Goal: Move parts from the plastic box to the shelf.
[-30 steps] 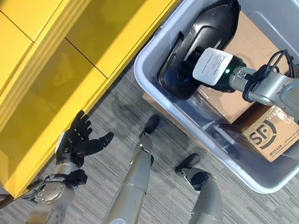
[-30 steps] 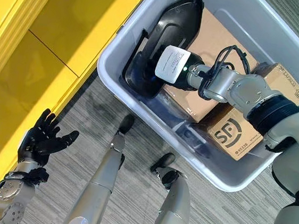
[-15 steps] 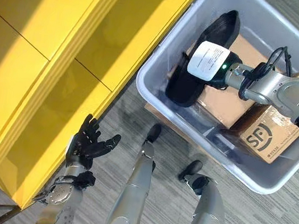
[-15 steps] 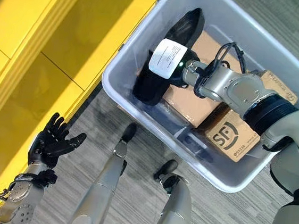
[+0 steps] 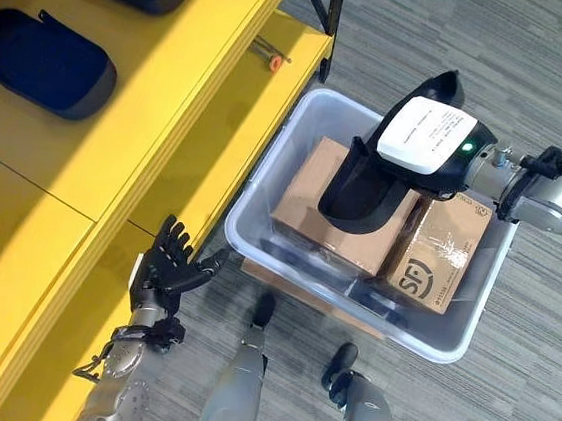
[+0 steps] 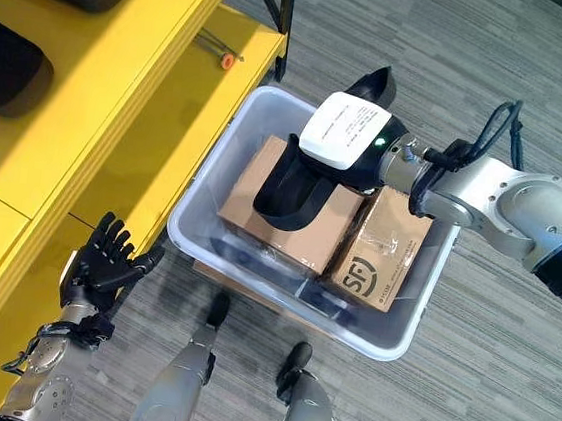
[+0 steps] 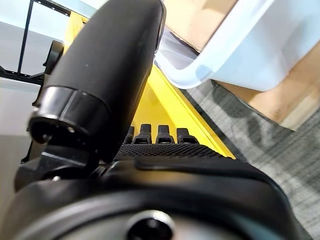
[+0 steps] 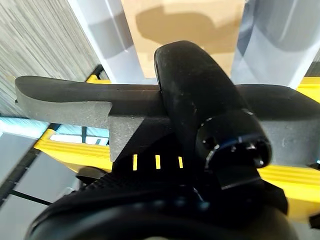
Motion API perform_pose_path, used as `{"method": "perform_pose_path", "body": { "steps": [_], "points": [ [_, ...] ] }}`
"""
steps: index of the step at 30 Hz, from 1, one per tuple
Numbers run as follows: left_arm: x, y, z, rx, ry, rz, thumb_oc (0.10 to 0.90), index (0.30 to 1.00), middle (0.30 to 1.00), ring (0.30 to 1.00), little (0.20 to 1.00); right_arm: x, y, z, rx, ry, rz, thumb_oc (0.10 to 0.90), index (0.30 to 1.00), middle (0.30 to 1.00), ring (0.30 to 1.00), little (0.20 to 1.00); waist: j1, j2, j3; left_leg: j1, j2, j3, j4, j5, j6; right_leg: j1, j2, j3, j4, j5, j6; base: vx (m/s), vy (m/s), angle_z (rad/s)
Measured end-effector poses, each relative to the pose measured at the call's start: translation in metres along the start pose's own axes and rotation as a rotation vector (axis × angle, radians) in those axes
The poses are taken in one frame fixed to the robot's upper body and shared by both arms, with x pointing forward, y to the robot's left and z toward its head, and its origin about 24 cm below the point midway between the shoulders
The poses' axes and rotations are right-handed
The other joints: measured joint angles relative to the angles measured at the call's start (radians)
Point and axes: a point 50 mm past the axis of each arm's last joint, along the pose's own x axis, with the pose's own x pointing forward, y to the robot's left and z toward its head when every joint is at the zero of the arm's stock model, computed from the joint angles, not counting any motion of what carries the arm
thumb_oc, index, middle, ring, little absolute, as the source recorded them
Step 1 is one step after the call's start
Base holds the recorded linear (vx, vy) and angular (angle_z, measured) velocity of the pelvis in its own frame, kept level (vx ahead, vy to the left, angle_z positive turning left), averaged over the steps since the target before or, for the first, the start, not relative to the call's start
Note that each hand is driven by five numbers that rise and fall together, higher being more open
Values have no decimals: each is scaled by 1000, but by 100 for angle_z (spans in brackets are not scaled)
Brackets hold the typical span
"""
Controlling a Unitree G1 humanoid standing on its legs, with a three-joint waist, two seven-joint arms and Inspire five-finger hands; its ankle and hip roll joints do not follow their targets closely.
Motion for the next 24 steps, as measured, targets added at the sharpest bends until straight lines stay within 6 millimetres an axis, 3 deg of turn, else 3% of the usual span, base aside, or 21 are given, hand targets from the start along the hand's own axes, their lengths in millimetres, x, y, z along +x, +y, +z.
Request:
{"method": "perform_pose_path", "body": {
  "steps": [1, 2, 4, 5, 8, 11, 17, 20, 24],
  "points": [
    [-11, 12, 1, 49, 10, 30, 900, 1000, 1000, 1000, 1000, -10, 5, 12, 62, -25, -21, 400, 300, 300, 300, 300, -24, -21, -95, 29, 3, 24, -26, -19, 8, 32, 10, 6, -70, 12, 10, 194, 22, -28],
    [-13, 16, 11, 123, -16, 24, 900, 1000, 1000, 1000, 1000, -15, -2, 15, 92, -23, -73, 400, 300, 300, 300, 300, -32, -26, -97, 71, 8, 44, -44, -22, 9, 70, 20, 24, -110, 29, 15, 139, 14, -56],
    [-14, 24, 19, 237, -47, 17, 900, 1000, 1000, 1000, 1000, -10, -13, 16, 171, -27, -181, 400, 300, 300, 300, 300, -33, -32, -158, 89, 13, 85, -61, -31, 10, 81, 30, 64, -152, 57, 23, 76, 11, -66],
    [-5, 18, 30, 278, -97, -5, 900, 1000, 1000, 1000, 1000, -6, -17, 16, 220, -25, -231, 400, 300, 300, 300, 300, -61, -25, -195, 92, 11, 95, -66, -33, 12, 92, 32, 79, -184, 76, 27, 75, 21, -40],
    [5, 1, 41, 362, -175, -74, 900, 1000, 1000, 1000, 1000, -2, -11, 19, 275, -32, -222, 400, 300, 300, 300, 300, -77, -31, -244, 116, 12, 119, -81, -32, 13, 122, 41, 87, -245, 110, 29, 60, 14, -22],
    [8, -12, 45, 415, -208, -131, 900, 1000, 1000, 1000, 1000, -1, -9, 19, 282, -35, -207, 400, 300, 300, 300, 300, -83, -32, -248, 146, 14, 135, -93, -32, 13, 155, 44, 107, -286, 130, 28, 44, 11, -16],
    [10, -31, 66, 707, -353, -226, 900, 1000, 1000, 1000, 1000, 12, -2, 19, 355, -23, -229, 400, 300, 300, 300, 300, -108, -31, -252, 185, 27, 168, -105, -33, 11, 198, 61, 135, -348, 169, 21, 18, 4, -17],
    [11, -50, 88, 933, -532, -279, 900, 1000, 1000, 1000, 1000, 18, 4, 18, 405, 2, -250, 400, 300, 300, 300, 300, -114, -29, -254, 203, 30, 182, -105, -33, 11, 213, 62, 143, -352, 175, 20, 2, -2, -10],
    [8, -76, 114, 1058, -761, -349, 900, 1000, 1000, 1000, 1000, 19, 7, 16, 472, 32, -278, 400, 300, 300, 300, 300, -116, -26, -261, 213, 29, 184, -106, -34, 10, 219, 61, 151, -352, 178, 22, -2, 0, -4]
  ]
}}
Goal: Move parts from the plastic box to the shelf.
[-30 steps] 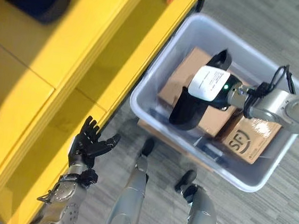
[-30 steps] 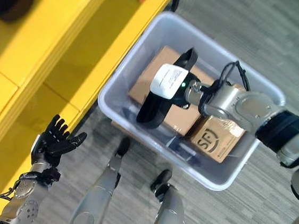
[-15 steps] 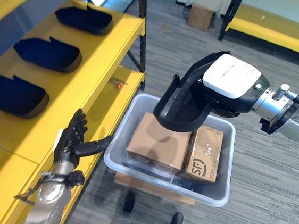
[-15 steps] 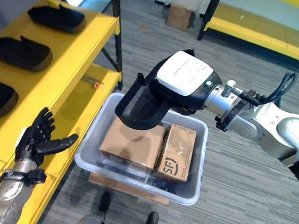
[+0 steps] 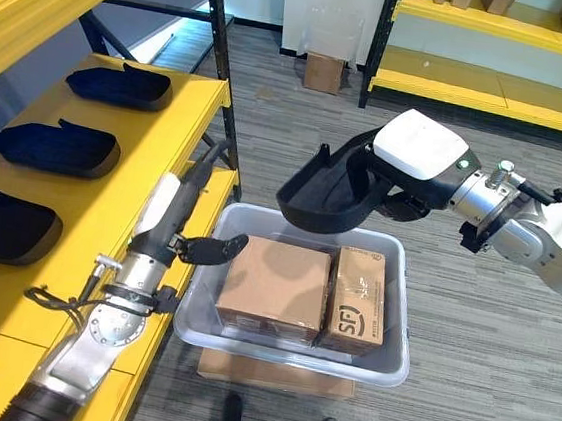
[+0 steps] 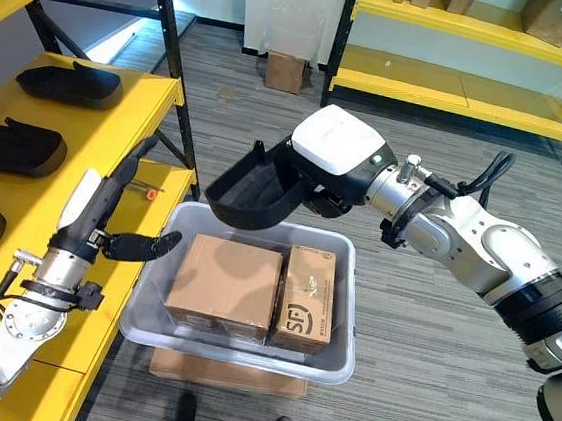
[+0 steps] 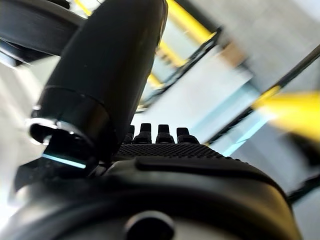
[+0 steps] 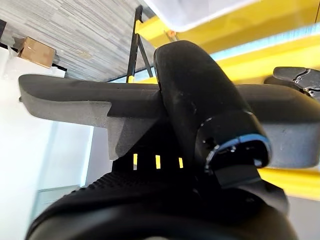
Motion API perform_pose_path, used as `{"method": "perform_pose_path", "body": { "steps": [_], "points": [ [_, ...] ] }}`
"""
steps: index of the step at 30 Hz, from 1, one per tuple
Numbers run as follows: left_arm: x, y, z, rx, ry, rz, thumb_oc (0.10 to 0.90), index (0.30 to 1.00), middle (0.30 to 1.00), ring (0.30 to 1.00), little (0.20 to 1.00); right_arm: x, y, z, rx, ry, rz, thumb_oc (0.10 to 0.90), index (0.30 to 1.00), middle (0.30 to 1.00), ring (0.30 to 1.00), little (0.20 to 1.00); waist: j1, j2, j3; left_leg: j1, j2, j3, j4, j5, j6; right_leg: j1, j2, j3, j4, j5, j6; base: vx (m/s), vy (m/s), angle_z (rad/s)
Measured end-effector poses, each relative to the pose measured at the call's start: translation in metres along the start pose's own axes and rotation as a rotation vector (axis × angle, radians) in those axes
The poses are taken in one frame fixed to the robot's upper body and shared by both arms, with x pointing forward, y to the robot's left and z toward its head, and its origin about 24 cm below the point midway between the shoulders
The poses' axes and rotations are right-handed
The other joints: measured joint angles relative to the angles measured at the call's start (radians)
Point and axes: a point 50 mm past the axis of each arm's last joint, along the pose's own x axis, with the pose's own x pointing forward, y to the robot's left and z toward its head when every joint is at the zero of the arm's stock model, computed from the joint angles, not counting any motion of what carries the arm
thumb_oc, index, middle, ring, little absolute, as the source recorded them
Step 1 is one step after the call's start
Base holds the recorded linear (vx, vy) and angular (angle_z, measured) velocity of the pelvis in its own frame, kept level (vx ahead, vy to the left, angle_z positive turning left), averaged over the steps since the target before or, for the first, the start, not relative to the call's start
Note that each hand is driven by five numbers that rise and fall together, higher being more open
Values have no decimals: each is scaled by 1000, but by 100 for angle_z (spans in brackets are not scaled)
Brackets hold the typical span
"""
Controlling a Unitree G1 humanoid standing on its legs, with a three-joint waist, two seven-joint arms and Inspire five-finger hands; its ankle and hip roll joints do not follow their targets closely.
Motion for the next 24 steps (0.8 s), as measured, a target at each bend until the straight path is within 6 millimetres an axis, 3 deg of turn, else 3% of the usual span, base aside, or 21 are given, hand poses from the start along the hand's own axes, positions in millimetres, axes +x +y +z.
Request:
{"method": "perform_pose_path", "body": {
  "steps": [3, 10, 24],
  "points": [
    [7, 2, 12, 111, -105, -26, 900, 1000, 1000, 1000, 1000, 0, 0, 0, 11, 2, -15, 400, 300, 300, 300, 300, -15, 2, -6, 5, 1, 1, 0, 0, 0, 3, 1, 2, 0, 1, -1, 0, 0, 0],
    [7, -6, 15, 196, -156, -52, 900, 1000, 1000, 1000, 1000, 2, 6, -3, 75, 35, -43, 400, 300, 300, 300, 300, -19, 3, -7, 19, 3, 19, 0, -1, 0, 10, 3, 16, 0, 4, -3, -18, 0, -6],
    [4, -18, 18, 213, -181, -75, 900, 1000, 1000, 1000, 1000, 14, 11, 7, 126, 10, -90, 400, 300, 300, 300, 300, -21, -1, -9, 20, 4, 22, 0, -1, 0, 10, 4, 18, 0, 6, -3, -2, 0, 0]
  ]
}}
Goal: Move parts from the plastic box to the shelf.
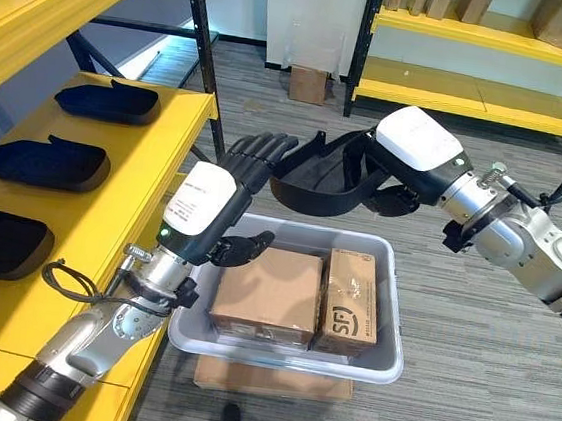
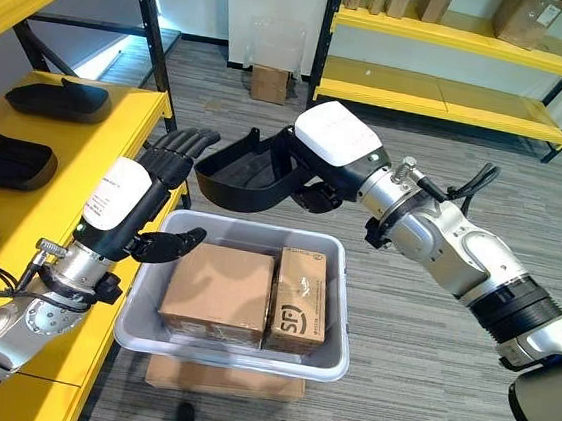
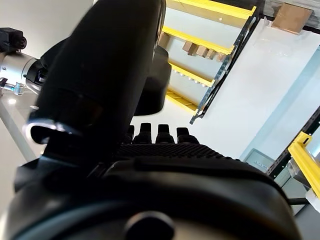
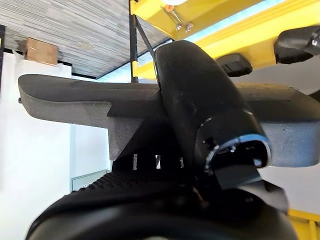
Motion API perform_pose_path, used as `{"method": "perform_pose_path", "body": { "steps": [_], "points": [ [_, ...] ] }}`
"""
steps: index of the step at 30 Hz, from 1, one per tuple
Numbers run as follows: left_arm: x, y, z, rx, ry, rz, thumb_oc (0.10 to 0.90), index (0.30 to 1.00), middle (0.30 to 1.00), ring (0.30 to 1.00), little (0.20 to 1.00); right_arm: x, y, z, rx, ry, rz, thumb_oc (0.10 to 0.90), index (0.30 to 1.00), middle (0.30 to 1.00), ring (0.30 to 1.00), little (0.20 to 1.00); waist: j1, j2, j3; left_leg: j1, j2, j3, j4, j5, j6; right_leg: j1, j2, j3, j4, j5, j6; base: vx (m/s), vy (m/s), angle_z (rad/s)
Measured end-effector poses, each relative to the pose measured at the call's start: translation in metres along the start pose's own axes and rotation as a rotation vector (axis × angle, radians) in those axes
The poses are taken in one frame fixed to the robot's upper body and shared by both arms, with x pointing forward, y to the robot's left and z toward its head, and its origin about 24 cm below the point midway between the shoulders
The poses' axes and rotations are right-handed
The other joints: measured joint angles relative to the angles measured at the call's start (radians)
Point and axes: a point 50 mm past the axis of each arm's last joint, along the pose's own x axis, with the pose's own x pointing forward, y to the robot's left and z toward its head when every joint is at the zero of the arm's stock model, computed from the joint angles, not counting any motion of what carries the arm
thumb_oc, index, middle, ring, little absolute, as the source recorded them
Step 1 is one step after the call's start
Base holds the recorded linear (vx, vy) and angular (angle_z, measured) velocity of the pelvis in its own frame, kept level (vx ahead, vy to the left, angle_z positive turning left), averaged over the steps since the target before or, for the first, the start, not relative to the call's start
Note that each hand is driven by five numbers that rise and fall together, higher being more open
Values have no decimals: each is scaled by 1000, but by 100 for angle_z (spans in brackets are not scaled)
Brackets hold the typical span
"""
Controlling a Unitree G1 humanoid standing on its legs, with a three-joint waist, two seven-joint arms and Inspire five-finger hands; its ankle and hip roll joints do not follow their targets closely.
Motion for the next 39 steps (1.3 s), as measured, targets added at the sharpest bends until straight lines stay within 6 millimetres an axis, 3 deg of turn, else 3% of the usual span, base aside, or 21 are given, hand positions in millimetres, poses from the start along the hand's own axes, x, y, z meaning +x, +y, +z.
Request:
{"method": "perform_pose_path", "body": {
  "steps": [25, 39],
  "points": [
    [24, -7, 18, -34, -90, 75, 900, 1000, 1000, 1000, 1000, 23, 23, 12, 118, 10, -34, 400, 300, 300, 300, 300, -22, -6, -5, 17, 2, 5, 0, -3, 0, 14, 3, 10, 0, 0, -1, 0, 0, 0],
    [25, -16, 2, -7, -6, 78, 900, 1000, 1000, 1000, 1000, 28, 26, 17, 138, 7, -40, 400, 300, 300, 300, 300, -24, -5, -6, 19, 7, 7, 0, -3, -1, 12, 7, 17, 0, 1, -2, 1, 0, -1]
  ]
}}
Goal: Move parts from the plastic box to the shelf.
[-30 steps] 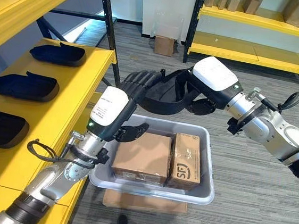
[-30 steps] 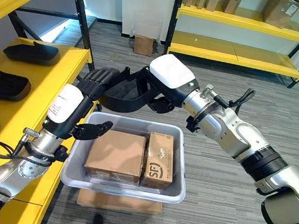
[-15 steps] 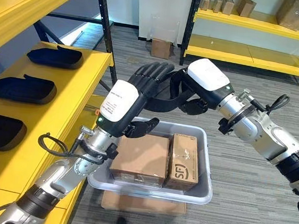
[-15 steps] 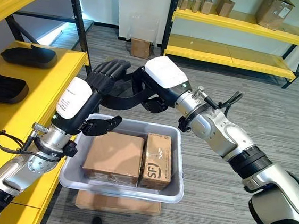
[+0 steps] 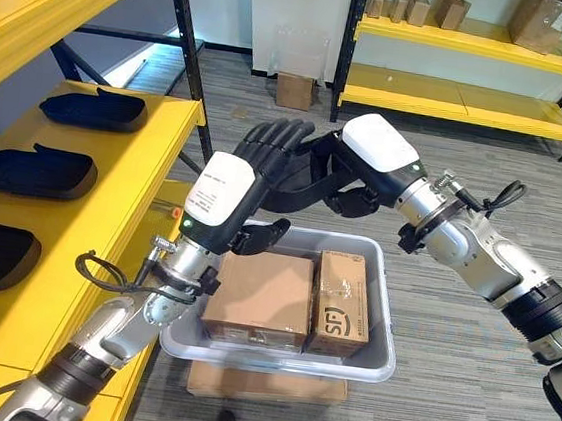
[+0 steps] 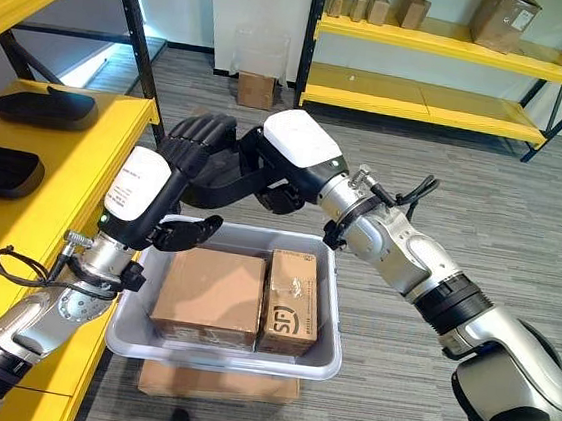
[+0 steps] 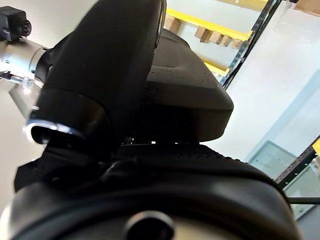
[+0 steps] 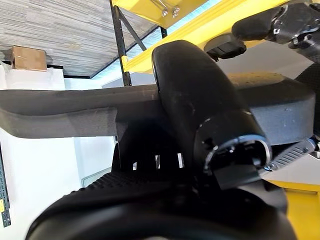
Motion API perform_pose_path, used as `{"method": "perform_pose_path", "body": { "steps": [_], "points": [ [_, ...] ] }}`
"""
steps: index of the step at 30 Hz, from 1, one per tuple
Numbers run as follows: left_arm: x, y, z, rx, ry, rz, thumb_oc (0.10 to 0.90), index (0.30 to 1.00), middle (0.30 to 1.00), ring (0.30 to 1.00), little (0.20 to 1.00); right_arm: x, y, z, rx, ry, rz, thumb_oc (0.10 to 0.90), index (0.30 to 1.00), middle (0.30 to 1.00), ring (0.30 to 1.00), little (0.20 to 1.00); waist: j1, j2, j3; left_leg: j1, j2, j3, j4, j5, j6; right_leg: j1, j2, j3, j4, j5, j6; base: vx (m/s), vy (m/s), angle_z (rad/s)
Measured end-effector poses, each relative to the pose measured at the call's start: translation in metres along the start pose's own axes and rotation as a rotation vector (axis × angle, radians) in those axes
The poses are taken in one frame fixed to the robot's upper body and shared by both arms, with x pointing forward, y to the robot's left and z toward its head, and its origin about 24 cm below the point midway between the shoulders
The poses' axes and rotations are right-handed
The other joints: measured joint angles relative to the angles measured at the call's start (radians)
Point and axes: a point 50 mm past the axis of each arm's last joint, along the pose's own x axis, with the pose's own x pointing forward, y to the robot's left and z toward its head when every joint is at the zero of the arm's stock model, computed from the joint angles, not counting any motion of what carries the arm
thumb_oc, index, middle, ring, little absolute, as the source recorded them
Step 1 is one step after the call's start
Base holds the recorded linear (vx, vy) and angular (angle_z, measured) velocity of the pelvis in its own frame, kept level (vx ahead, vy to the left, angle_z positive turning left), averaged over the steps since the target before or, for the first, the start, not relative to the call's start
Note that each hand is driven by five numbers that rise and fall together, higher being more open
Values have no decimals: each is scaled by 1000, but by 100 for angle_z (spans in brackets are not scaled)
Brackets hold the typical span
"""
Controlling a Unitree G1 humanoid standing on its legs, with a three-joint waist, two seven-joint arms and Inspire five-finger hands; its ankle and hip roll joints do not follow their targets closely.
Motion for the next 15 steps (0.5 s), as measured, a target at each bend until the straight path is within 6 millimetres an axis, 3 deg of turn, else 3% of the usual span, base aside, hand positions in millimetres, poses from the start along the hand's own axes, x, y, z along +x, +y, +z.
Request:
{"method": "perform_pose_path", "body": {
  "steps": [15],
  "points": [
    [2, -4, -17, 33, 66, 0, 900, 1000, 1000, 1000, 1000, 5, 5, 2, 22, 12, 1, 400, 300, 300, 300, 300, -5, 0, -1, -1, 2, 20, 0, -1, 0, -12, 1, 15, 0, 4, -3, 6, 1, -2]
  ]
}}
